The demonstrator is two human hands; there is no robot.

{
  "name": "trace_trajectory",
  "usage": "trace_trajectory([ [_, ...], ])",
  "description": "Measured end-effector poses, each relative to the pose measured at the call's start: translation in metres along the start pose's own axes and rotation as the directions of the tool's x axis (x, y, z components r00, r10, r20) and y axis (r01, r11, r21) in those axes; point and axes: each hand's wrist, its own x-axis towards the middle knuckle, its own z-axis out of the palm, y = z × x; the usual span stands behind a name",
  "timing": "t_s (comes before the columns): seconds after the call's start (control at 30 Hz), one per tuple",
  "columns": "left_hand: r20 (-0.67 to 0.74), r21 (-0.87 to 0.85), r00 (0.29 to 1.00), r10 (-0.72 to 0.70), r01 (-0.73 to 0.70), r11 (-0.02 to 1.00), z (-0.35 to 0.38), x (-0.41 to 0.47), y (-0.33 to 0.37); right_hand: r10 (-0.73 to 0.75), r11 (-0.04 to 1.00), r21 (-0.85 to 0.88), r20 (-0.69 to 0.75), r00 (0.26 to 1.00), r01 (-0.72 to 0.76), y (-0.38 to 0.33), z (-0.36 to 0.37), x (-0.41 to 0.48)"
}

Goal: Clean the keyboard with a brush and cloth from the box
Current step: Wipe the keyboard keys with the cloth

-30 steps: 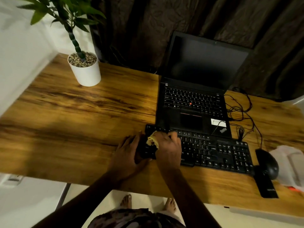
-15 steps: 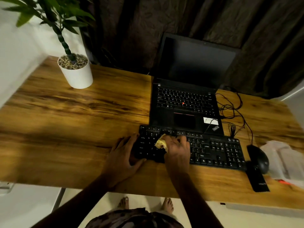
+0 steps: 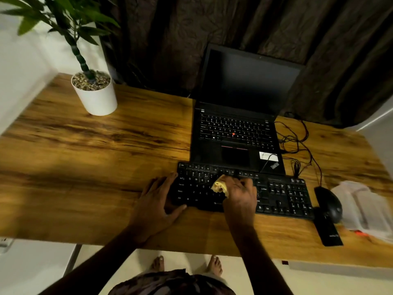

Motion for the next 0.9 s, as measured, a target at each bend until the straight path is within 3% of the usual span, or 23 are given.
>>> trace_trajectory([
  [0.1,0.002,0.023,1.0,0.027,-0.027,0.999,0.002,0.0,-0.003,0.066,0.998,0.019,-0.004,0.998,-0.066,0.006,-0.001,-0.004],
  [0.3,-0.032,0.098,0.992,0.123,-0.119,0.988,0.002,0.001,-0.002,-0.067,0.995,0.079,0.029,0.997,0.065,-0.003,0.002,-0.002],
  [0.57,0.019,0.088,0.998,0.054,-0.055,0.995,0.003,0.0,-0.003,0.171,0.984,-0.058,0.029,0.985,-0.17,0.023,-0.012,-0.006],
  [0.77,0.013,0.073,0.998,0.06,-0.06,0.996,0.003,0.0,-0.002,0.011,0.999,-0.037,0.06,0.998,-0.009,0.014,-0.006,-0.009],
  [0.9,-0.007,0.085,0.994,0.106,-0.105,0.991,0.003,0.001,-0.003,0.179,0.98,-0.108,0.136,0.974,-0.165,0.042,-0.019,-0.003],
])
